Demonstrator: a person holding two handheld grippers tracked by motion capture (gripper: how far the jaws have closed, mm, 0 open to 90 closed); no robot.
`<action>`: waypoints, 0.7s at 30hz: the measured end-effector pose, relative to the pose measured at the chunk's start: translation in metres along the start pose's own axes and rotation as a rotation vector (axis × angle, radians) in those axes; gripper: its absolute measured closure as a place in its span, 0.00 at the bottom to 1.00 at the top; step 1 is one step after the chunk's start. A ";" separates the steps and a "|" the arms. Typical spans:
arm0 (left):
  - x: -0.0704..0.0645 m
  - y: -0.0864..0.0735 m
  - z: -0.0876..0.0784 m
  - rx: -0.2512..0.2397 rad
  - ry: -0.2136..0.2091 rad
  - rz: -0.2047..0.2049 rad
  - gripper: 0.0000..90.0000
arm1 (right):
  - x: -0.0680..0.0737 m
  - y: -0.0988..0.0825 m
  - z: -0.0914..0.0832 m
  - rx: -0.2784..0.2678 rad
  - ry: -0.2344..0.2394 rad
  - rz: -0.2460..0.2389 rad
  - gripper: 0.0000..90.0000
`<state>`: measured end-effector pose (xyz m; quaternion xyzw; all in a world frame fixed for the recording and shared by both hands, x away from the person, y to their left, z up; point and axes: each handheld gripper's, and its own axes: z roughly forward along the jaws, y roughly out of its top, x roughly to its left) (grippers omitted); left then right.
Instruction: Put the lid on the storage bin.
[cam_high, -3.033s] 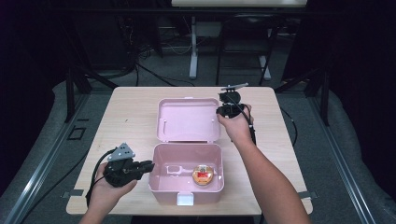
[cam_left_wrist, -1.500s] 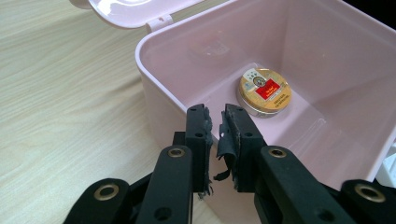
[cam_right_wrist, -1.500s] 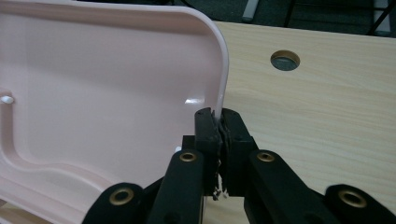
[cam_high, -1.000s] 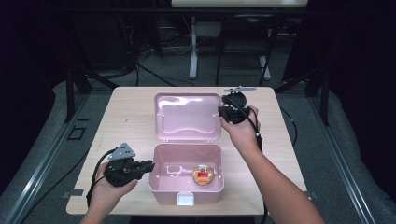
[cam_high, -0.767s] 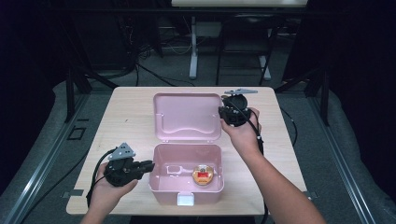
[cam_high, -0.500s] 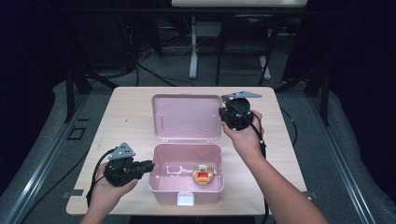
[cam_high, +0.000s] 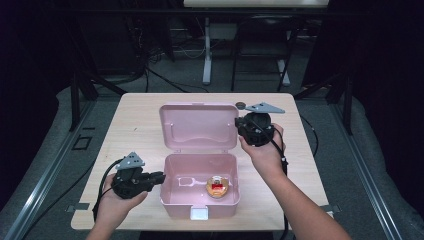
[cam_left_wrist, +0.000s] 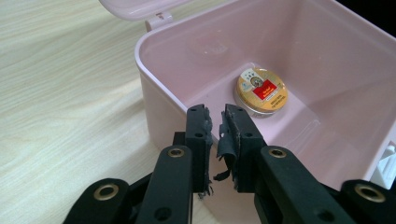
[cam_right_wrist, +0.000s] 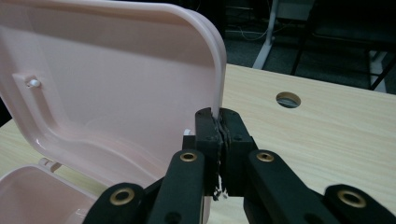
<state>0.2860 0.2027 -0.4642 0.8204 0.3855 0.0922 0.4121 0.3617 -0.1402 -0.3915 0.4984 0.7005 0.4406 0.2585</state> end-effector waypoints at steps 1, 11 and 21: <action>0.001 0.001 0.001 0.000 -0.002 -0.006 0.89 | 0.000 0.000 0.000 -0.001 -0.004 -0.007 0.97; 0.020 0.018 -0.001 -0.049 0.071 -0.013 0.81 | -0.001 -0.002 0.002 -0.016 -0.006 -0.001 0.97; 0.036 0.052 -0.007 -0.142 0.107 -0.023 0.82 | -0.002 -0.002 0.000 -0.015 0.007 0.002 0.97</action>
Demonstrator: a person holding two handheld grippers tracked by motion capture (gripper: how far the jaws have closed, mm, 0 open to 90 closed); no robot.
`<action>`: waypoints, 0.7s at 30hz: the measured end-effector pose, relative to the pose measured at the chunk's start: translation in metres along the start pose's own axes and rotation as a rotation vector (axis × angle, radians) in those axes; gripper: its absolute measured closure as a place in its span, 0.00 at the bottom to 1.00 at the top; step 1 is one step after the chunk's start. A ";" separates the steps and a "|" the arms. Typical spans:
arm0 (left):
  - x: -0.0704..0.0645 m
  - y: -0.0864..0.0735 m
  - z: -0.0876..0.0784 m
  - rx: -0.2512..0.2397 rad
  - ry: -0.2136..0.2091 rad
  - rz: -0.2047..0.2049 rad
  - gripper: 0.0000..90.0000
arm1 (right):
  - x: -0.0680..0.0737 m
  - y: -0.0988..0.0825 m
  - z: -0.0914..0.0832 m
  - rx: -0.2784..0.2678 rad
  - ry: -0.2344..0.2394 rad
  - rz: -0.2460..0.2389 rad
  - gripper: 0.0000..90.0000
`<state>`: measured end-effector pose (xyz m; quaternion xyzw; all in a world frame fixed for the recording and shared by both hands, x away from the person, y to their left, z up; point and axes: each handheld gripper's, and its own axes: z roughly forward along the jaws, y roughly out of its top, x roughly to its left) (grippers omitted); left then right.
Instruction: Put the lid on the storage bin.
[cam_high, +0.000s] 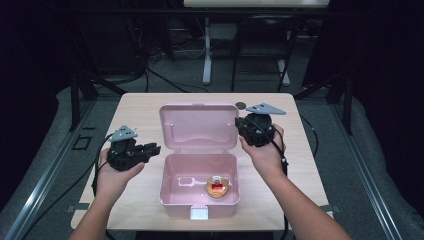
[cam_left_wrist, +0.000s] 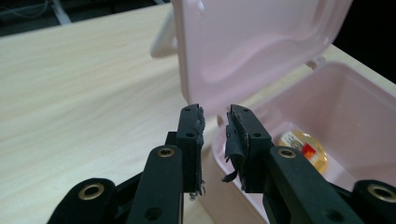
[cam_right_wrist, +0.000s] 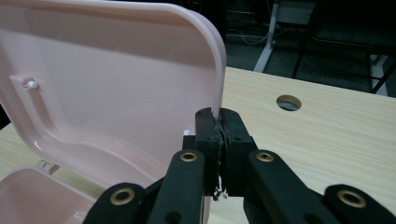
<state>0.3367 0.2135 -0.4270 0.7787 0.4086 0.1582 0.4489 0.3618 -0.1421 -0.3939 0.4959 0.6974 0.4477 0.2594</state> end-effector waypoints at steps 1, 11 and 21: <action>0.001 0.004 0.000 -0.011 0.007 0.004 0.82 | 0.000 0.000 0.000 0.001 0.000 0.001 0.97; 0.010 0.040 -0.001 -0.111 0.051 -0.001 0.78 | -0.001 0.000 0.000 0.003 0.007 0.003 0.97; 0.009 0.053 0.017 -0.175 0.061 -0.039 0.74 | -0.002 -0.002 -0.003 -0.011 0.017 0.008 0.97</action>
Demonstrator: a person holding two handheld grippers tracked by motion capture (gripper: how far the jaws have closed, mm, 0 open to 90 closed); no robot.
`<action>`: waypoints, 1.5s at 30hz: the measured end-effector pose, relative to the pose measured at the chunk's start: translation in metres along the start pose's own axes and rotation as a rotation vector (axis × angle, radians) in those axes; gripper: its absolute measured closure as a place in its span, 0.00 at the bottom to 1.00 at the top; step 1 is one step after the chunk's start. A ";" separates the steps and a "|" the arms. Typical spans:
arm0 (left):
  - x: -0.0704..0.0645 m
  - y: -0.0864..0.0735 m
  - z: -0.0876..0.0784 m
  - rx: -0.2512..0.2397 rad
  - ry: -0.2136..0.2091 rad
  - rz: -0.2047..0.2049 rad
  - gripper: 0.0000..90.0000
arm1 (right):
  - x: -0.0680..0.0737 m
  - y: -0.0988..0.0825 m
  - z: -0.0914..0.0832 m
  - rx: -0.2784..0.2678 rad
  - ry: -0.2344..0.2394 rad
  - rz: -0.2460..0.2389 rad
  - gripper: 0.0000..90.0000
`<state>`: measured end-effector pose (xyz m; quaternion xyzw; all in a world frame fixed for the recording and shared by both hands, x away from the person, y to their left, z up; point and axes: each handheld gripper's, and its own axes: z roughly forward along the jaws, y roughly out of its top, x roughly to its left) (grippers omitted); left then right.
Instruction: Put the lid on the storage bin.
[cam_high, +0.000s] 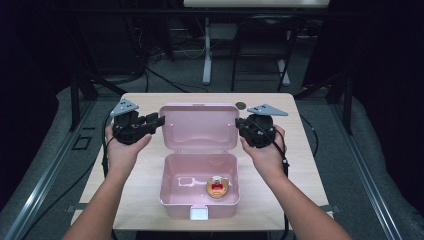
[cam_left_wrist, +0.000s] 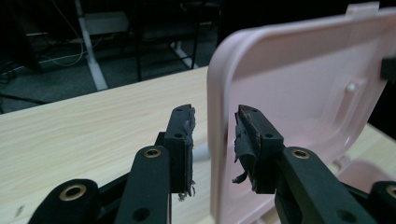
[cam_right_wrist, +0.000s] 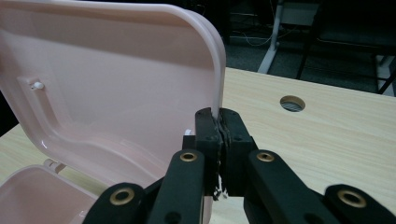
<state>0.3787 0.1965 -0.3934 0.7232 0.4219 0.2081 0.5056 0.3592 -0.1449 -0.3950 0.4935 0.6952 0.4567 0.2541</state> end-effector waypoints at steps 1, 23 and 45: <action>-0.001 0.001 0.002 0.000 0.012 0.003 0.77 | 0.000 0.000 0.000 0.000 0.001 -0.002 0.97; -0.007 0.006 0.004 0.014 0.049 0.024 0.91 | -0.002 0.017 0.008 -0.017 0.005 0.007 0.92; -0.005 0.008 0.006 0.008 0.043 0.030 0.91 | -0.001 0.025 0.012 -0.024 -0.028 -0.006 0.95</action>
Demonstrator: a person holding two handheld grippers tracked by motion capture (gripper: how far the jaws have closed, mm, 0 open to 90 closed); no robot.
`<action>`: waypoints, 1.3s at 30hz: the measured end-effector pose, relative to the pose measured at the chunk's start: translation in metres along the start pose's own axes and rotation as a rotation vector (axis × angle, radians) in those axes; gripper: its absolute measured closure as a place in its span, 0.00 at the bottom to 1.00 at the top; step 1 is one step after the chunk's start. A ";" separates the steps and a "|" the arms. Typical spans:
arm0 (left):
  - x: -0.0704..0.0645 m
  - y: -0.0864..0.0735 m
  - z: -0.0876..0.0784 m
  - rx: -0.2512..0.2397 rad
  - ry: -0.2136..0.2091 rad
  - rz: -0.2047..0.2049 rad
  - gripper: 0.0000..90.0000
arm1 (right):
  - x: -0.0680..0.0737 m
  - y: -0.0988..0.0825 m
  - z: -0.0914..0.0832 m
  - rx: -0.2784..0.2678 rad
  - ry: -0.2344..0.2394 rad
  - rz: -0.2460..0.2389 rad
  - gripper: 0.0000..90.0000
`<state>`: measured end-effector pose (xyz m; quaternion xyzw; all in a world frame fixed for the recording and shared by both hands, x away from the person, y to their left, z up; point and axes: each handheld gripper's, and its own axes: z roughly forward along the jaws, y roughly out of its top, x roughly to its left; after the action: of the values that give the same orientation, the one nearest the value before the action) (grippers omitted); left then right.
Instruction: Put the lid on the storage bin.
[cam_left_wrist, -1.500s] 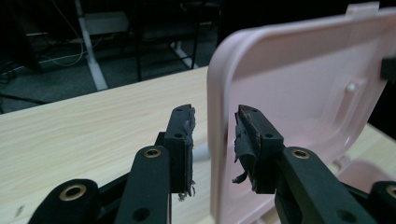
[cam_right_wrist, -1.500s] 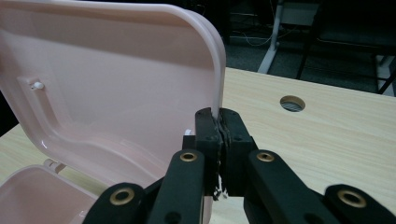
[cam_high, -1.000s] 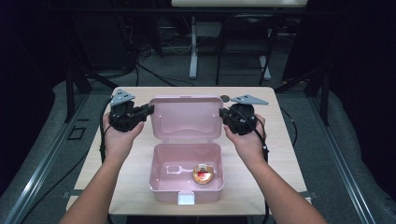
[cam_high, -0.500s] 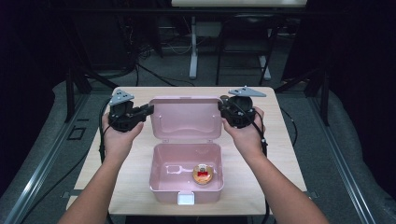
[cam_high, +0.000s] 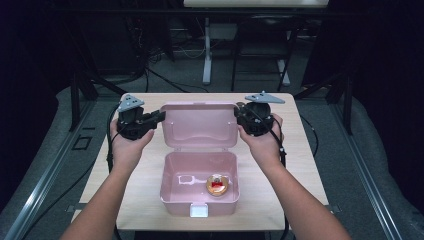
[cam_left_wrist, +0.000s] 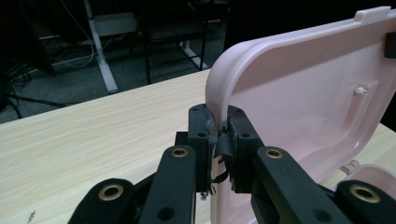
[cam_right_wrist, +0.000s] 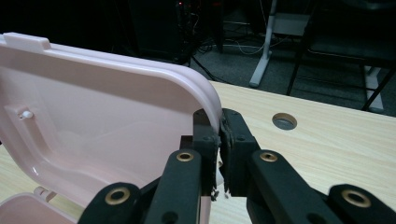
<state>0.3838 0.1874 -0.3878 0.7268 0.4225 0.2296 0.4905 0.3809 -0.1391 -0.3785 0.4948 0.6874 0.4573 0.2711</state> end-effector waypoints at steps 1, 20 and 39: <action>0.001 0.000 0.000 0.001 -0.004 -0.005 0.91 | 0.000 0.000 0.000 -0.001 0.001 0.000 0.95; -0.005 -0.005 -0.016 -0.008 -0.042 0.038 0.90 | 0.005 -0.009 -0.020 -0.035 0.038 -0.019 0.91; -0.009 -0.009 -0.023 -0.010 -0.058 0.042 0.90 | 0.009 -0.014 -0.032 -0.035 0.041 -0.045 0.90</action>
<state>0.3580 0.1934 -0.3854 0.7394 0.3917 0.2206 0.5012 0.3445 -0.1437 -0.3767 0.4648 0.6958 0.4731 0.2757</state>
